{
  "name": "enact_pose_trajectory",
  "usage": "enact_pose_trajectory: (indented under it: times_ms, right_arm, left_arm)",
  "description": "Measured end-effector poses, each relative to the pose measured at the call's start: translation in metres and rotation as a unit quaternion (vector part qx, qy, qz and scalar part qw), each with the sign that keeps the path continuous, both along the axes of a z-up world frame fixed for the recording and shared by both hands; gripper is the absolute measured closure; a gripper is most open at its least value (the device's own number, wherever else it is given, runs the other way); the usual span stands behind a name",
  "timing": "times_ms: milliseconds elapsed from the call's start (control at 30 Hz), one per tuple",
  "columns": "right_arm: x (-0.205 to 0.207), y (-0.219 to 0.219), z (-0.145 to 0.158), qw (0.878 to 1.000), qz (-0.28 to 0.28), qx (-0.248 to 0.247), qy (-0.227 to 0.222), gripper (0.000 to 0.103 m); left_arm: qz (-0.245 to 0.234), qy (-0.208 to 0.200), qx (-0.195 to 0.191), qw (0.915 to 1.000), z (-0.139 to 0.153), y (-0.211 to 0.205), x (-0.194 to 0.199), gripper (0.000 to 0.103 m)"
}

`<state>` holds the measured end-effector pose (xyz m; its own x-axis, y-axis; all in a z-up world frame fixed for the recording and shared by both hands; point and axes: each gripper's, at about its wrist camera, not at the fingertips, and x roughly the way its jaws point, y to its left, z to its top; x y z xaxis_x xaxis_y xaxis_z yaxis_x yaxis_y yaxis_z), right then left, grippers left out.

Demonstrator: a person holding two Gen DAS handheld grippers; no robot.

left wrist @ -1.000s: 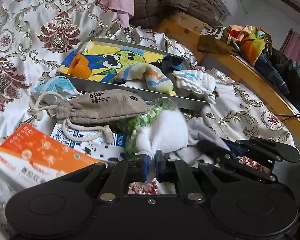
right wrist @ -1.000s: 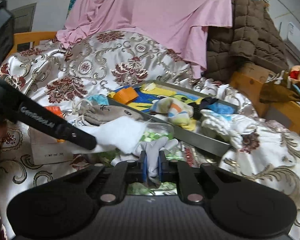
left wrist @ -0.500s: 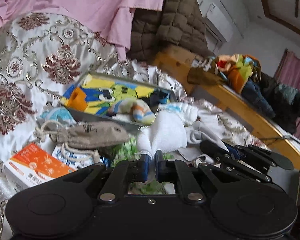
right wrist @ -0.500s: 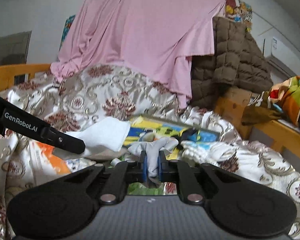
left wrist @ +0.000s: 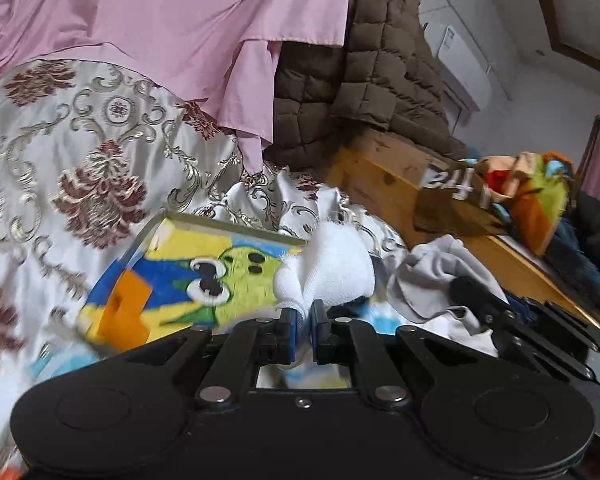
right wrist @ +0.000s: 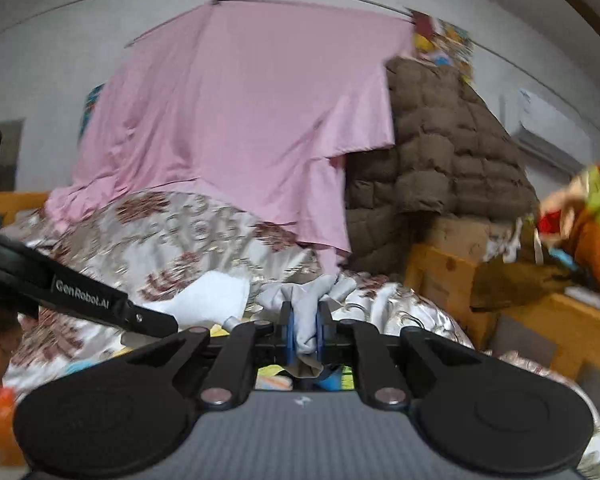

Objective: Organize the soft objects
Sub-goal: 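Lift the white cloths in both tools and carry them over the tray, then lower both tools into the tray and open them to release the cloths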

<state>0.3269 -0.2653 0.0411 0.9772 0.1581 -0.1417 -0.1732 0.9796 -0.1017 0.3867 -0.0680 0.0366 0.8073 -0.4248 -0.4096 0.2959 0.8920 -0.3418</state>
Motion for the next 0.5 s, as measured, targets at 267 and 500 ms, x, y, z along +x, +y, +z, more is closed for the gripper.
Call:
enact_pose_trajectory:
  times_ms: [267,500]
  right_arm:
    - [0.072,-0.040,-0.033,0.992,-0.038,0.100,0.062,0.092]
    - [0.092,-0.035,-0.047,0.988,-0.058,0.112,0.085,0.092]
  left_arm:
    - [0.008,0.039,-0.001,0.9992,-0.024,-0.033,0.087,0.096]
    - [-0.007,0.089,0.019,0.9958,-0.055,-0.039,0.127,0.096]
